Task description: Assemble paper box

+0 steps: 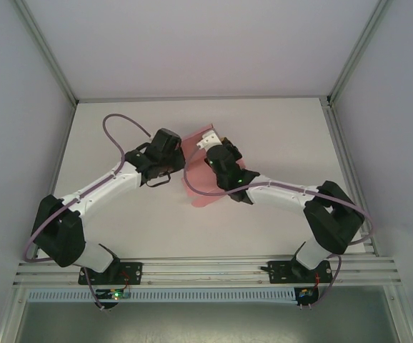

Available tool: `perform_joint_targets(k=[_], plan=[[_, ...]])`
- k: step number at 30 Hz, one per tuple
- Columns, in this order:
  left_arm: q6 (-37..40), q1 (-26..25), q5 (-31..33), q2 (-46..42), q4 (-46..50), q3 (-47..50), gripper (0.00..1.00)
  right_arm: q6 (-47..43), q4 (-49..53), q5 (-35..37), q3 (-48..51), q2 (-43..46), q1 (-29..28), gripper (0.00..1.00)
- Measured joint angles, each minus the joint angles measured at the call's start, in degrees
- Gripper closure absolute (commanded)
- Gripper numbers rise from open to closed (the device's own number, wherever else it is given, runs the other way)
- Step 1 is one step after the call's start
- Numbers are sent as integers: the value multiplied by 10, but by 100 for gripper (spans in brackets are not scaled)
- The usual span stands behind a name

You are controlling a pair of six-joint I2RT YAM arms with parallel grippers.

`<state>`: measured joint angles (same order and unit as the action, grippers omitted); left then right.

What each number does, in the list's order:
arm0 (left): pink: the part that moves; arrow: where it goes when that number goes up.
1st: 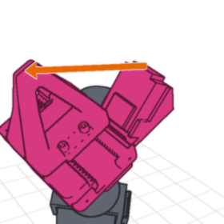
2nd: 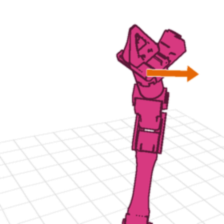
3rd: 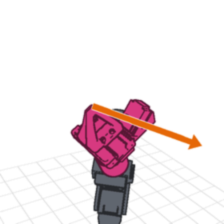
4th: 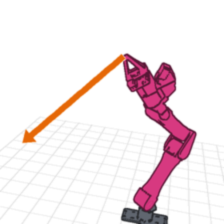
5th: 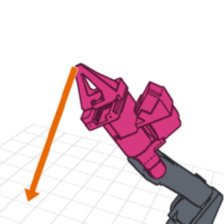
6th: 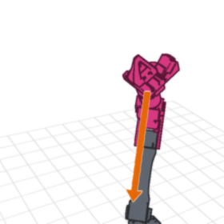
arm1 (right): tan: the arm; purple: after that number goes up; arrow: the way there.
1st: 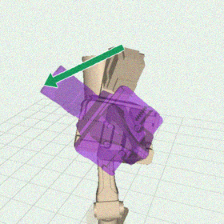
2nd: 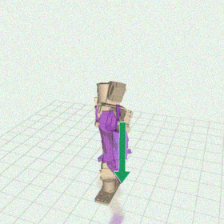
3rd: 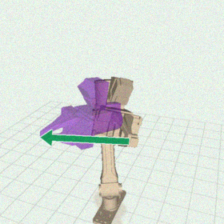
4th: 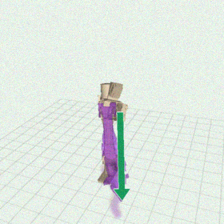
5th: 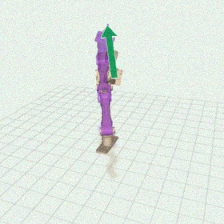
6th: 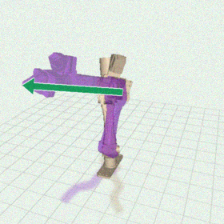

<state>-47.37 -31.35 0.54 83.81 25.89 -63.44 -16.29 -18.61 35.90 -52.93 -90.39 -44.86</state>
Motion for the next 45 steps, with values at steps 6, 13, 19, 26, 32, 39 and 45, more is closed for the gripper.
perform_joint_targets(k=[6, 13, 19, 26, 32, 39, 45], plan=[[9, 5, 0, -12, 11, 9, 100, 41, 11, -248, 28, 42, 63, 56], [37, 6, 11, -22, 11, 9, 100, 56, 29, -357, 55, 135, 74, 33], [59, 6, 10, -22, 11, 9, 100, 57, 64, -409, 47, 195, 104, 31], [73, 6, 10, -31, 11, 11, 100, 57, 175, -497, -5, 170, 137, 32], [84, 6, -1, -33, 12, 11, 100, 61, 196, -520, -32, 119, 137, 45], [86, 4, 0, -33, 16, 11, 100, 74, 210, -496, -78, 64, 140, 67], [82, -9, -1, -33, 16, 10, 100, 78, 218, -339, -106, 15, 113, 90]])
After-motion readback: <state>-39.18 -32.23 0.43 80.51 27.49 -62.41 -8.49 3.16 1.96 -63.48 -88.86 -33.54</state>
